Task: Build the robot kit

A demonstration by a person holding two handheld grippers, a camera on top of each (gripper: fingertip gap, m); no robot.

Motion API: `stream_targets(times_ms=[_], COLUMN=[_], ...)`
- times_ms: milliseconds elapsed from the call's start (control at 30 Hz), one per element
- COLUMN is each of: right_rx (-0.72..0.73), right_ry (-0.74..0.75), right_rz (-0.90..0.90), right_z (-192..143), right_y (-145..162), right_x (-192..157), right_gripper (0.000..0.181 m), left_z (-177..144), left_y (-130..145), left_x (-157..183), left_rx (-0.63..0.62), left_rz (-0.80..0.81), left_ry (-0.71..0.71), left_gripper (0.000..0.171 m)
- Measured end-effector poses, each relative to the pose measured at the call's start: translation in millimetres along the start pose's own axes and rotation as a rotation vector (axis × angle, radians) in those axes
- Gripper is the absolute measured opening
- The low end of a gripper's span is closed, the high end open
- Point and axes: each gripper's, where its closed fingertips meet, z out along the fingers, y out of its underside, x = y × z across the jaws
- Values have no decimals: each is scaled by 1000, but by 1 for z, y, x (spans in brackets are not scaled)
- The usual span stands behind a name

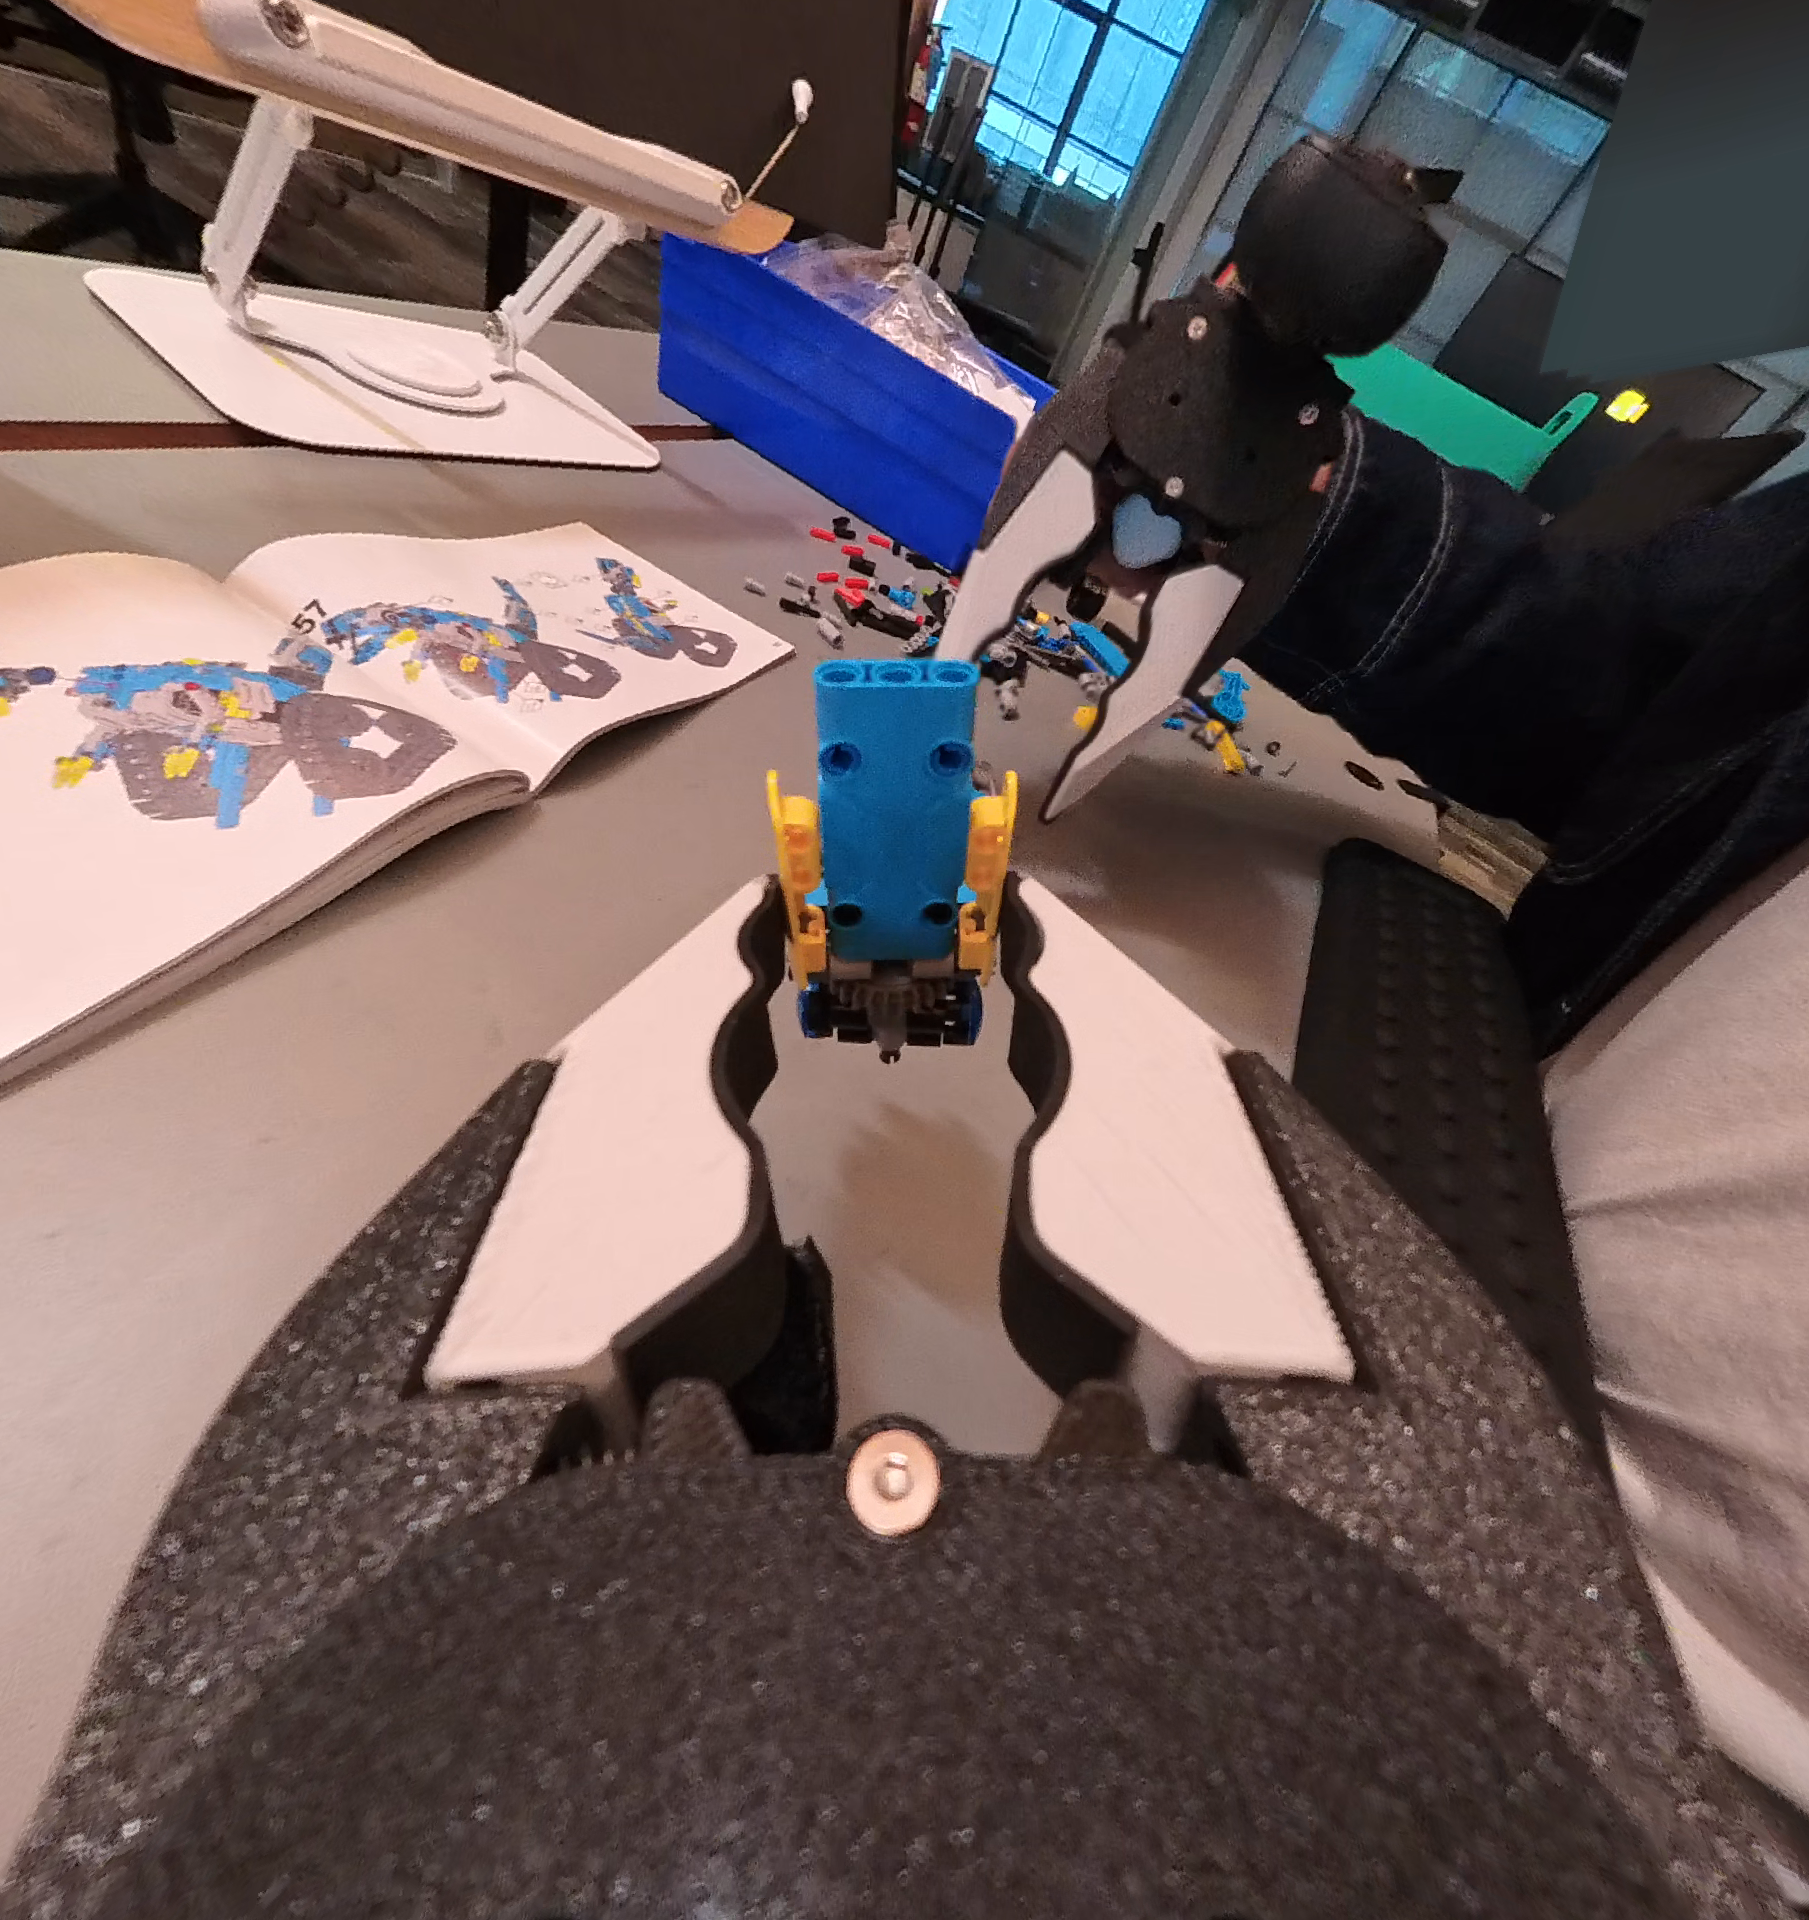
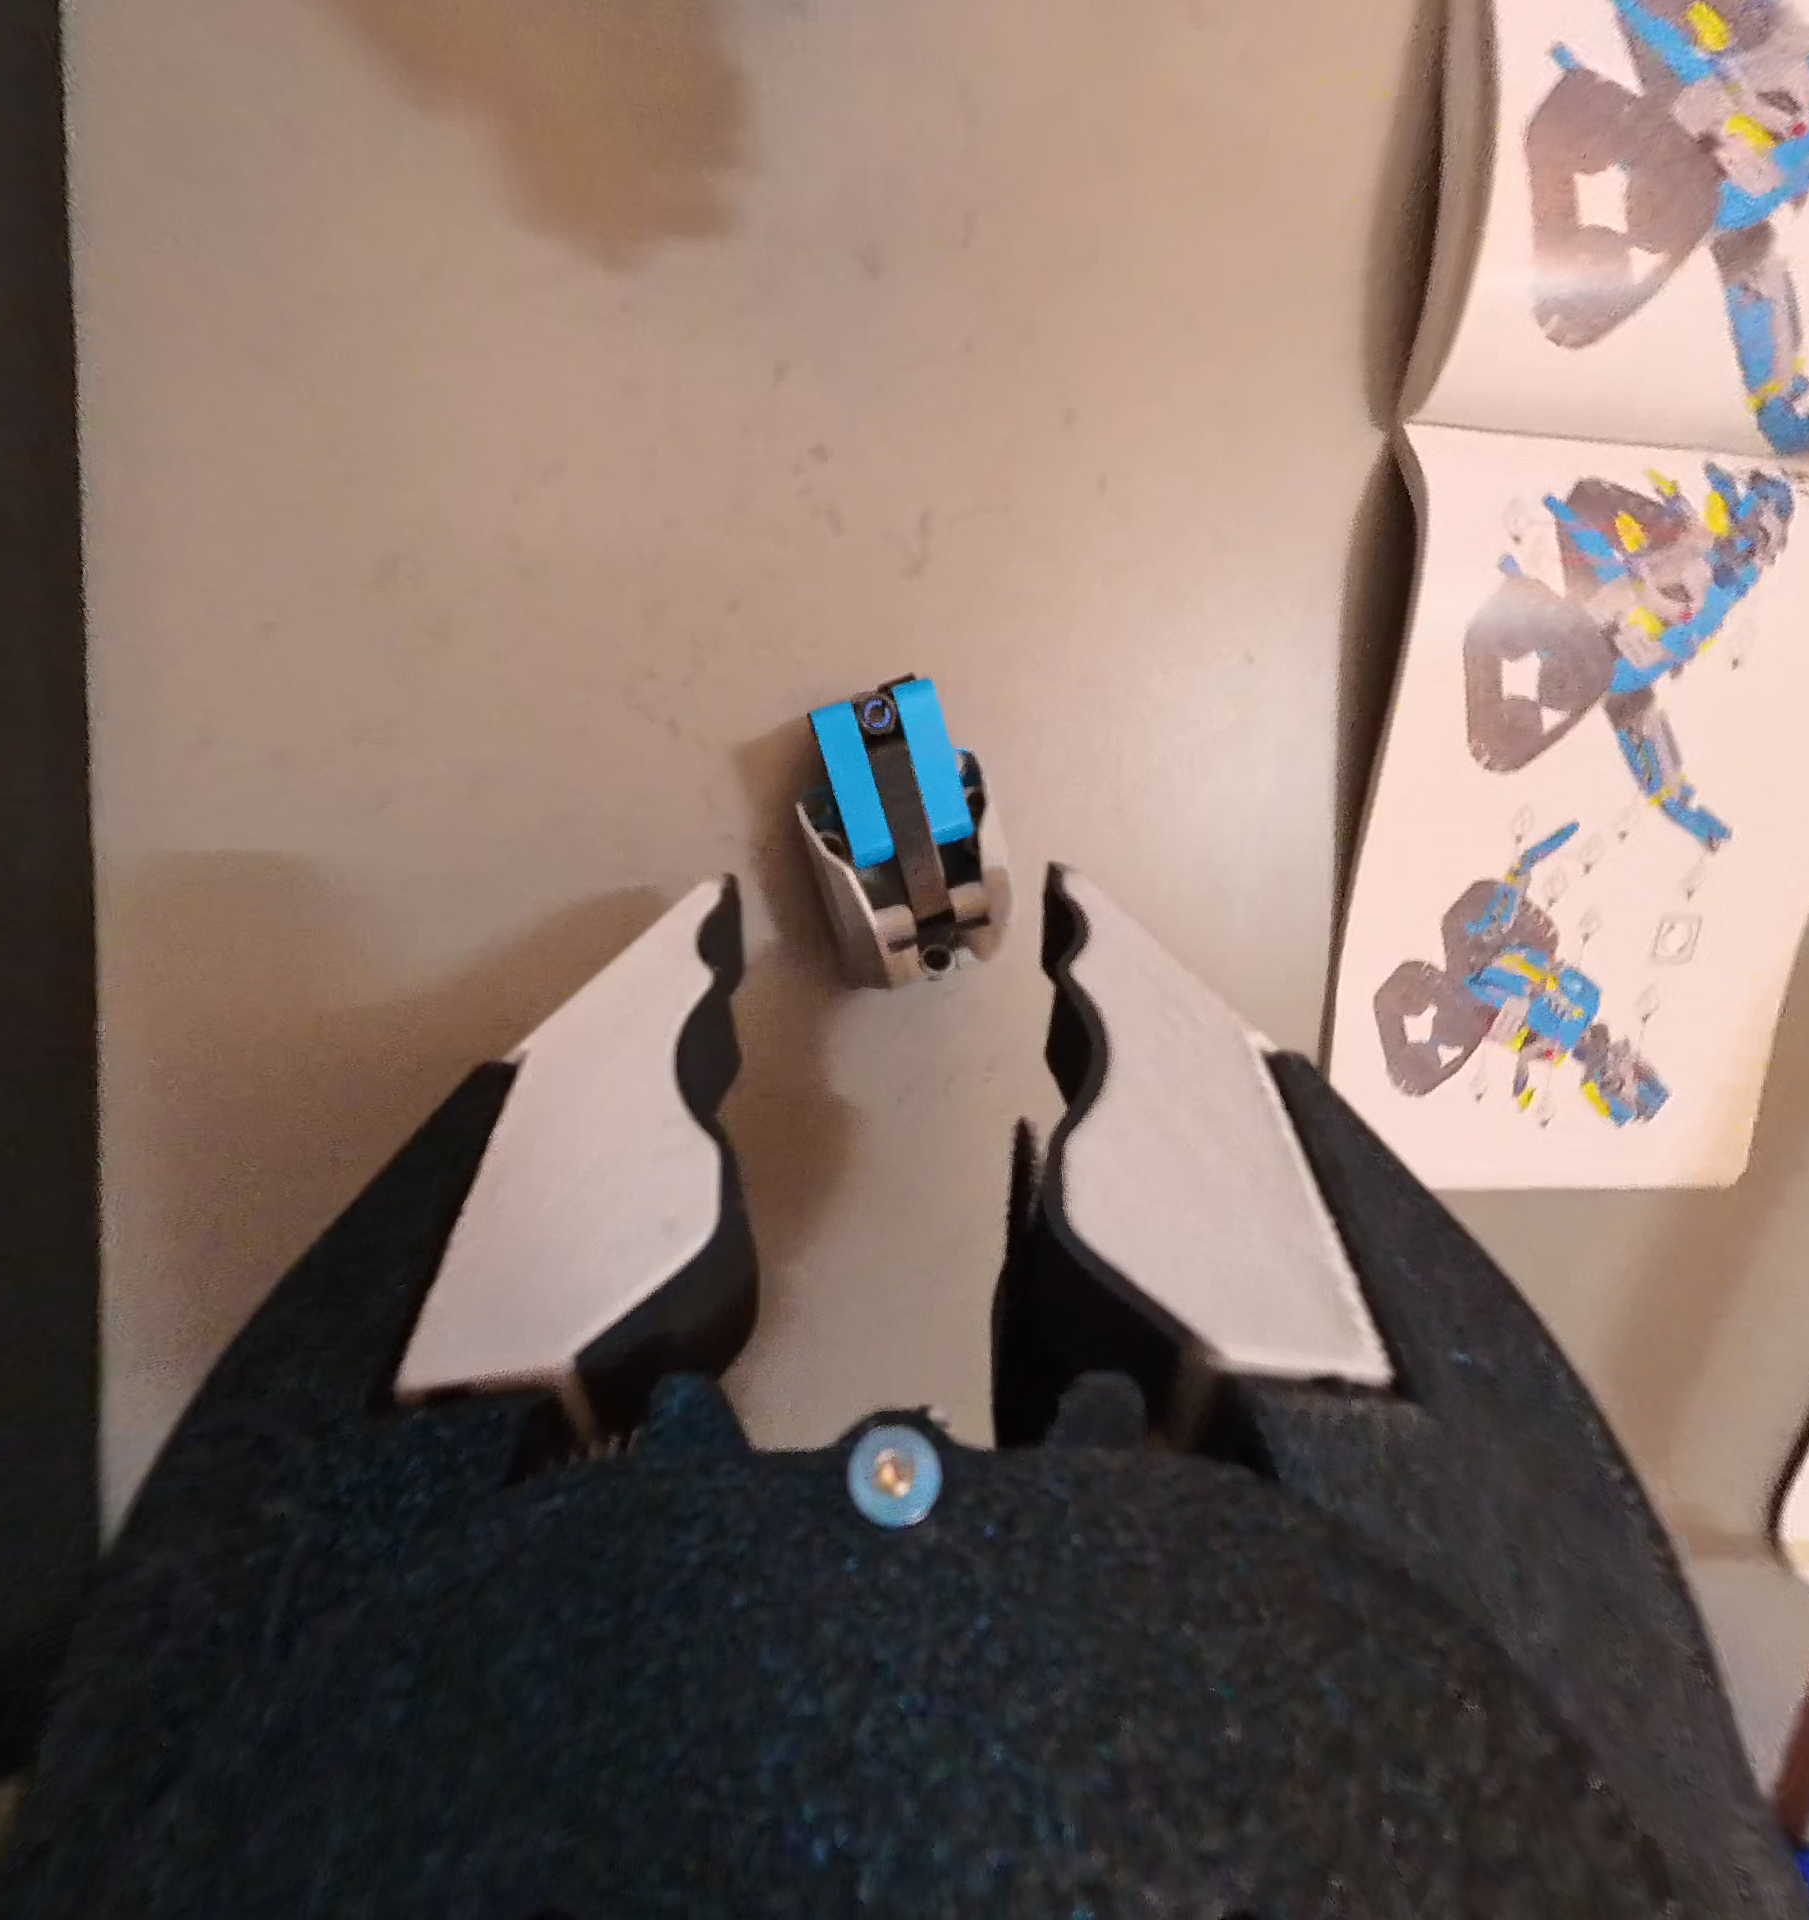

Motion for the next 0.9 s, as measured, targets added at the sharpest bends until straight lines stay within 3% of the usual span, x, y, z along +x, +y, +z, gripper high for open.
stream_targets(times_ms=[100, 433, 500, 567, 633, 733, 900], right_rx=[51, -156, -142, 55, 423, 939, 1168], right_ry=[-31, -90, -68, -113, -226, -579, -753], right_rz=[-69, -107, -76, 44, 302, 708, 881], right_z=[0, 20, 16, 3, -25, -70, -66], right_y=[-15, -11, -13, -34, -70, -99, -117], right_x=[-2, 1, 9, 13, 26, 42, 38], right_gripper=[36, 34, 33, 33, 33, 32, 33], left_z=[-2, 1, 1, 1, 2, 7, 16], left_y=[-1, 4, 2, -1, -7, -17, -25], left_x=[1, 4, 5, 4, 7, 13, 19], left_rx=[7, -31, -24, -5, 34, 102, 149], left_rz=[7, 46, 43, 12, -57, -150, -159], left_ry=[-7, -24, -23, -25, 7, 67, 79], left_gripper=[42, 42, 42, 42, 41, 41, 41])
